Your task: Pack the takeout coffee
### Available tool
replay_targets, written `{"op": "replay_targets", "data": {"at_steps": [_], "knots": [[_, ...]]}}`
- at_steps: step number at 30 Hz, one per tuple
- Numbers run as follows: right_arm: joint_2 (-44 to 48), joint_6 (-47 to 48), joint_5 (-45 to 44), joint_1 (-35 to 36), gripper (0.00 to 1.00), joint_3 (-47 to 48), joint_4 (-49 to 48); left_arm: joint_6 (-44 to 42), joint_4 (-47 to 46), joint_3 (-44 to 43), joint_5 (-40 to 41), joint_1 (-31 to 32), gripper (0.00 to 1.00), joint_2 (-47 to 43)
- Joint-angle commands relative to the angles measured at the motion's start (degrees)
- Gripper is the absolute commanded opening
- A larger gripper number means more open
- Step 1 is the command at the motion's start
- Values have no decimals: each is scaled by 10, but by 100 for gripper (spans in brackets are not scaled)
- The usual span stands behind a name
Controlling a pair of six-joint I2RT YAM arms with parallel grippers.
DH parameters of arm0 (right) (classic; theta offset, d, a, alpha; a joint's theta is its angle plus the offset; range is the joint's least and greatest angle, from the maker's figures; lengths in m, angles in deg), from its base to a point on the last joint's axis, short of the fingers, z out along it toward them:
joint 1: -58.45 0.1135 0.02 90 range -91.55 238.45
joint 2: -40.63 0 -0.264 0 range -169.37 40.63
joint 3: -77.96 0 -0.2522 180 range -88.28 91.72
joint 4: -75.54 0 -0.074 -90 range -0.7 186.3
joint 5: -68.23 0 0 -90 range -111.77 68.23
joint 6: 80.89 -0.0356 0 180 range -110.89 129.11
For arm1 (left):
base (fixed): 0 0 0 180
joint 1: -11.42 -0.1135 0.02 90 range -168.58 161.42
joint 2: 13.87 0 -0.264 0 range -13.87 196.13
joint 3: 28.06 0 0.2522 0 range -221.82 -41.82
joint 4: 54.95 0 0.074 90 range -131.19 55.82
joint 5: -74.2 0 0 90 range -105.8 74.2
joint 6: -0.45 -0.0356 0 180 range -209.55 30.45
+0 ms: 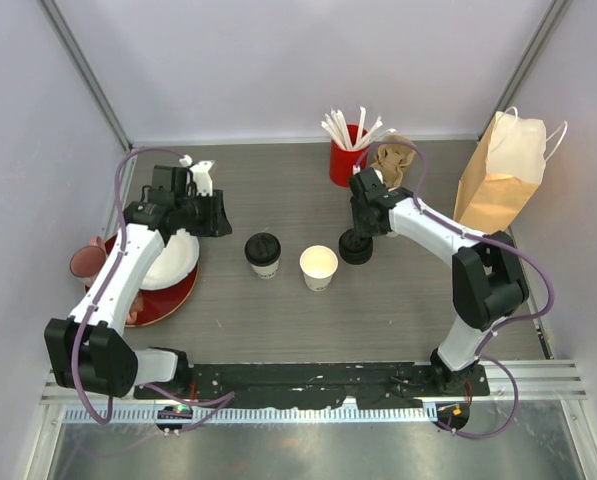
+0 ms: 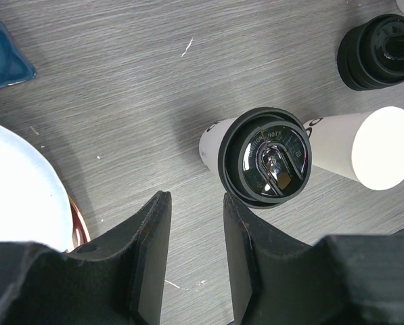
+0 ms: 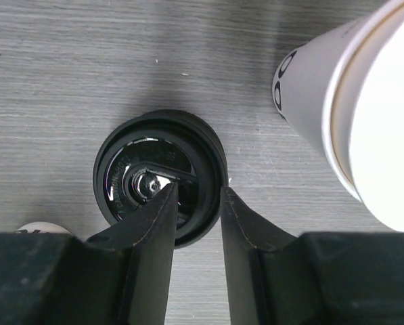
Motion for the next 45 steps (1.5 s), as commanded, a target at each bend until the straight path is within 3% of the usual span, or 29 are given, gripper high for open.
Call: {"op": "replay_targets", "data": {"at_steps": [1,21,24,38,45], "knots": [[-19,-3,-10,0,34,39,-23,-12,-8,3,4,-1,41,-20],[-16,4,-26,0,23,15,7,-12,-10,4,1,-1,41,-21],[-17,8,-30,0,17,15,7,-12,-9,3,0,-1,41,-20],[-37,13,-16,0,25,24,18,-12,-8,1,0,-1,41,-19],[-29,8,1,0,5,28,18,-11,-10,2,-1,-1,41,-21]]}}
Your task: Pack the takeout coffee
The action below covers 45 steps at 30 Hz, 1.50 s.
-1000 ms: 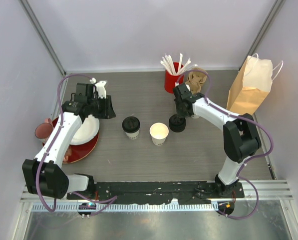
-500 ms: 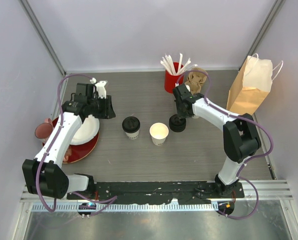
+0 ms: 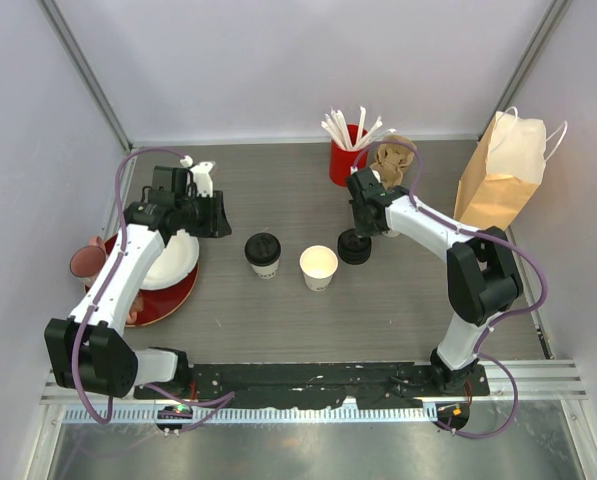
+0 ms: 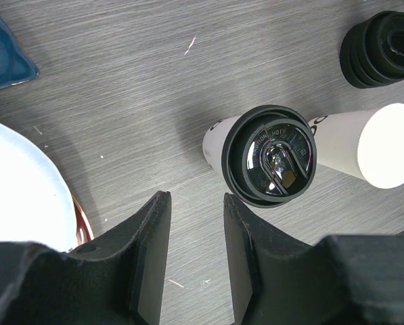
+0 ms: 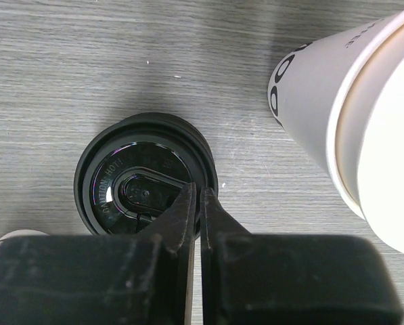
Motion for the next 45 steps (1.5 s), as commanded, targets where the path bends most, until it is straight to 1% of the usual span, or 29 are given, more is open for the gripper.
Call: {"op": "replay_targets", "data": {"at_steps": [1,2,9,17,23,25,28,30,32,33,37,40,45], "knots": [[4,-4,12,0,3,11,8,-3,-10,-3,-4,-1,41,-17],[6,-5,10,0,1,13,7,-3,-10,-4,-4,-1,41,-19],[43,12,1,0,1,27,-9,-4,-9,-4,-5,-1,41,-18],[96,23,-14,1,1,16,-23,-4,-7,-9,-4,-2,41,-17],[124,25,2,1,1,15,-23,-5,-4,-13,-3,-1,41,-16],[146,27,10,8,1,18,-22,-6,-3,-19,-3,-1,41,-14],[187,38,24,34,1,9,-27,-7,-2,-34,0,-1,41,-10],[217,43,26,68,1,-8,-36,-7,-3,-49,-3,-1,41,-7],[230,48,31,96,1,-26,-45,2,-3,-67,-10,0,41,-4],[240,54,35,122,1,-33,-47,6,-4,-72,-12,0,41,-3],[251,63,43,165,1,-70,-60,25,-4,-94,-18,21,41,-1],[245,73,44,178,1,-89,-66,29,-1,-105,-18,41,42,5],[235,84,33,184,1,-100,-82,30,2,-97,-10,45,41,3]]}}
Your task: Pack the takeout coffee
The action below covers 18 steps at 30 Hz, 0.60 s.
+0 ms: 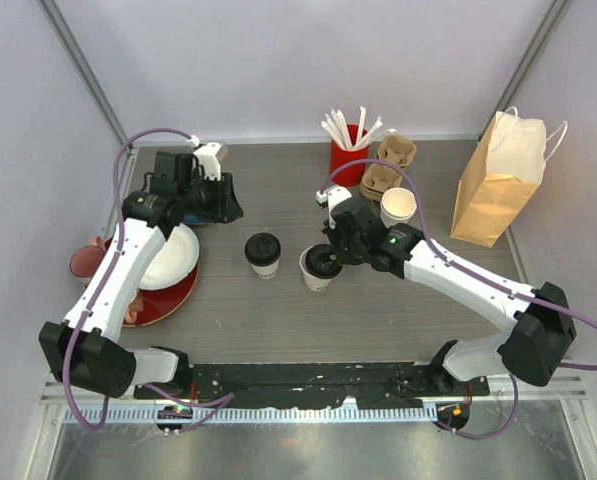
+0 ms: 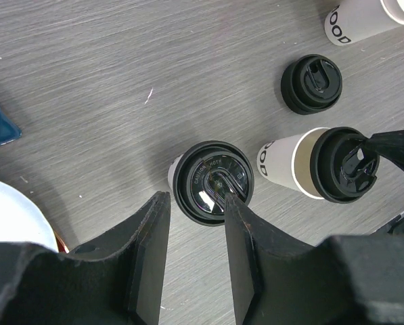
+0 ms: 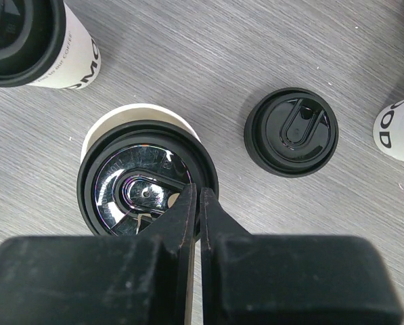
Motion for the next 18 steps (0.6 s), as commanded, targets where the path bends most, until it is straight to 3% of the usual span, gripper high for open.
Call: {"op": "replay_targets", "data": {"at_steps": [1,18], "knots": [[-1,20,-11,4,1,-4,-42,5,-3,-5,-2,1,42,-5],[-50,31,8,14,1,16,-61,-3,-7,8,3,2,42,-17]]}}
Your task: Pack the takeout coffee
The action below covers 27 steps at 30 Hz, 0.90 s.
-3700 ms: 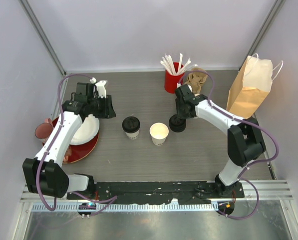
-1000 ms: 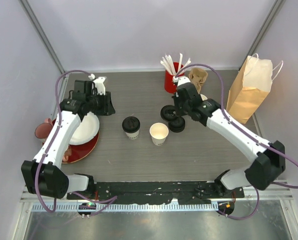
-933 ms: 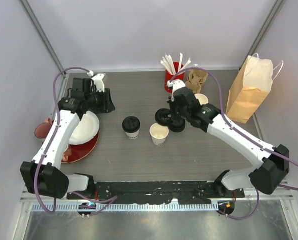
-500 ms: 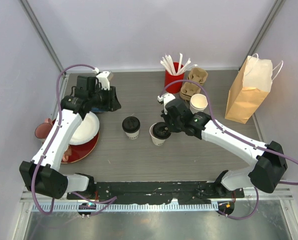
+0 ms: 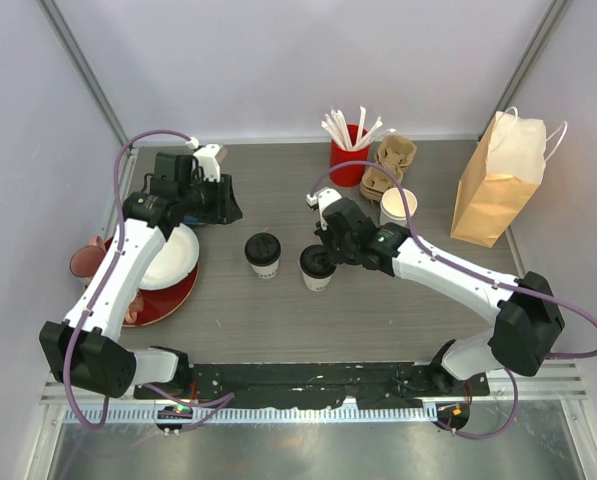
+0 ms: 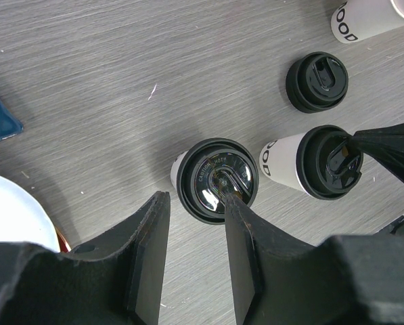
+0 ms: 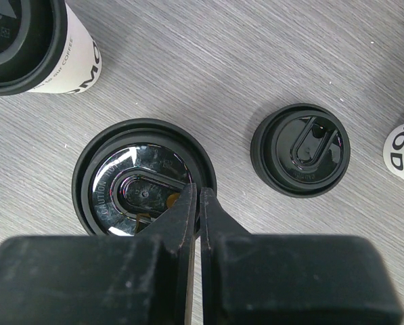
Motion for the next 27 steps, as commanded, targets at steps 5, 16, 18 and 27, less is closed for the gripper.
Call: {"op": "replay_targets", "data": {"at_steps": [5,16,18,27], "knots": [[-13,9,-8,11,1,28,-15,-8,-7,5,3,0,42,-19],[-14,25,-34,35,1,77,19,-10,-10,7,3,0,43,-20],[-20,29,-36,36,1,80,23,-10,-10,8,3,0,43,-21],[-40,33,-67,36,1,97,68,-11,-9,9,3,0,43,-22]]}}
